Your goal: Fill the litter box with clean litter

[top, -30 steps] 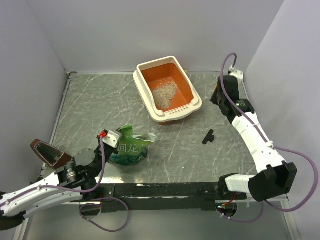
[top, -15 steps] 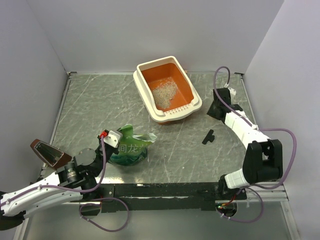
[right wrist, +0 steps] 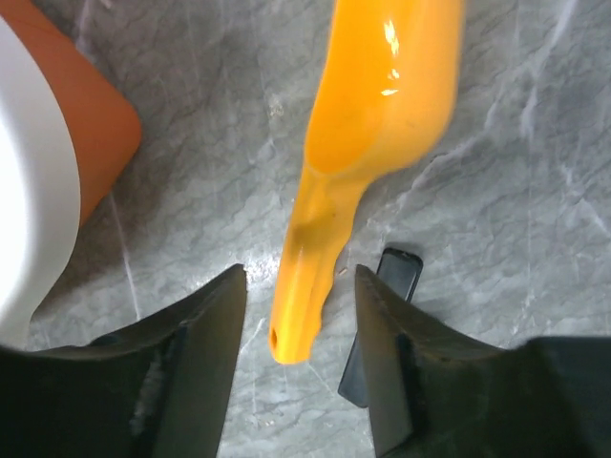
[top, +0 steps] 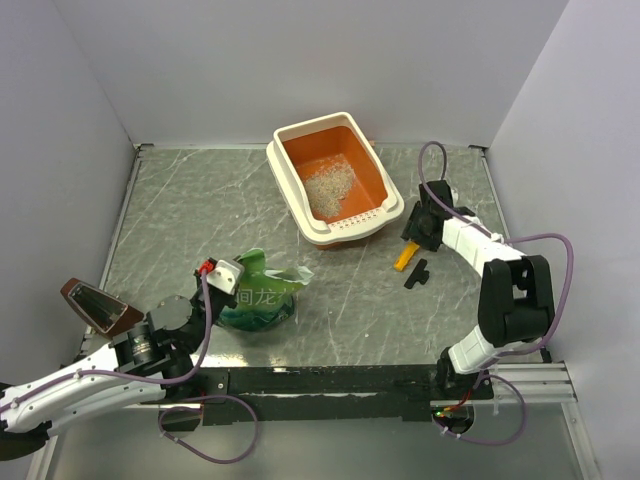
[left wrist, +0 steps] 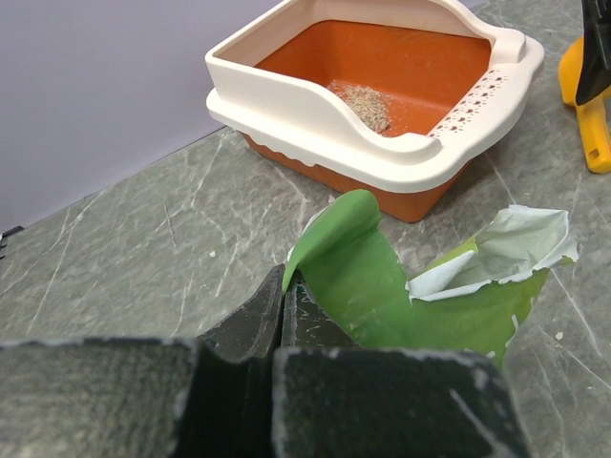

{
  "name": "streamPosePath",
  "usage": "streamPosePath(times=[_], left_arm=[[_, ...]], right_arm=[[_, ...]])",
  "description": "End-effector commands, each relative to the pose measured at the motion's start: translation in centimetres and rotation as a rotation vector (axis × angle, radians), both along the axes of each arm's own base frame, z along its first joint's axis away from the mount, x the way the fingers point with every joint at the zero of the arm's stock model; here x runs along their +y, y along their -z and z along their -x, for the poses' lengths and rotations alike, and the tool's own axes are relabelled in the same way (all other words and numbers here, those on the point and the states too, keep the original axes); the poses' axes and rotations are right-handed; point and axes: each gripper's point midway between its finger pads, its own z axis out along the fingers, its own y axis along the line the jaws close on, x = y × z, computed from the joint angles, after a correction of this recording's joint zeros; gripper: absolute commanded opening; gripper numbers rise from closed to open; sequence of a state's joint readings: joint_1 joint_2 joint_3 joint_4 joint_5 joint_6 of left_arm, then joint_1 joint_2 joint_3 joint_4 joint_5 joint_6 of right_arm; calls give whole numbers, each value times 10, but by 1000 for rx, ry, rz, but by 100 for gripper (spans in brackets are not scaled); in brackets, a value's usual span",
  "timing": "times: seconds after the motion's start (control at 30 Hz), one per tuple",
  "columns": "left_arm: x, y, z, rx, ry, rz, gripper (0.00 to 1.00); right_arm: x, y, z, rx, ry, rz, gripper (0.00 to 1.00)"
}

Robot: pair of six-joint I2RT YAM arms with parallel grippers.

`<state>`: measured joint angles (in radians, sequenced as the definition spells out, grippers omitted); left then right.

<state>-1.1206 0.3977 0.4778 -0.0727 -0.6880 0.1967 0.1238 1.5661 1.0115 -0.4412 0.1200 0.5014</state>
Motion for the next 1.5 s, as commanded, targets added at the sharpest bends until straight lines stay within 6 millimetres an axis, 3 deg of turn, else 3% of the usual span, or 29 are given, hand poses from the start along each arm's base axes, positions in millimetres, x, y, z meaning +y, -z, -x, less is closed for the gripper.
streamPosePath(times=[0.0, 0.07, 0.17, 0.3, 0.43, 0.5, 0.57, 0.67, 0.83, 0.93, 1.1, 1.27, 1.47], left_arm=[[17, -24, -3, -20, -78, 65, 1], [22, -26, -3, -19, -96, 61, 1], [28, -30, -2, -8, -113, 53, 1], [25, -38, 1, 18, -89, 48, 1], [24, -46, 7, 71, -64, 74, 5], [28, -49, 10, 90, -66, 89, 16], [37, -56, 14, 116, -79, 144, 33], [52, -68, 23, 143, -90, 220, 44], [81, -82, 30, 145, -147, 284, 46], [91, -86, 31, 139, -183, 314, 49], [85, -70, 28, 161, -187, 245, 54], [82, -73, 30, 163, -162, 225, 55], [81, -75, 30, 160, -152, 223, 54]], right_arm=[[4, -29, -4, -72, -37, -33, 59], [15, -50, -4, -144, -97, -75, 60], [49, -85, 2, -249, -264, -150, 61], [112, -128, 28, -358, -581, -210, 62], [170, -145, 66, -406, -907, -282, 63], [191, -149, 85, -435, -1047, -334, 63], [202, -149, 95, -463, -1125, -373, 64], [215, -154, 106, -535, -1222, -443, 66], [242, -162, 133, -620, -1446, -516, 67], [254, -160, 141, -667, -1569, -465, 68], [265, -160, 153, -724, -1717, -437, 68], [269, -157, 153, -758, -1782, -392, 68], [288, -151, 155, -726, -1866, -366, 67]])
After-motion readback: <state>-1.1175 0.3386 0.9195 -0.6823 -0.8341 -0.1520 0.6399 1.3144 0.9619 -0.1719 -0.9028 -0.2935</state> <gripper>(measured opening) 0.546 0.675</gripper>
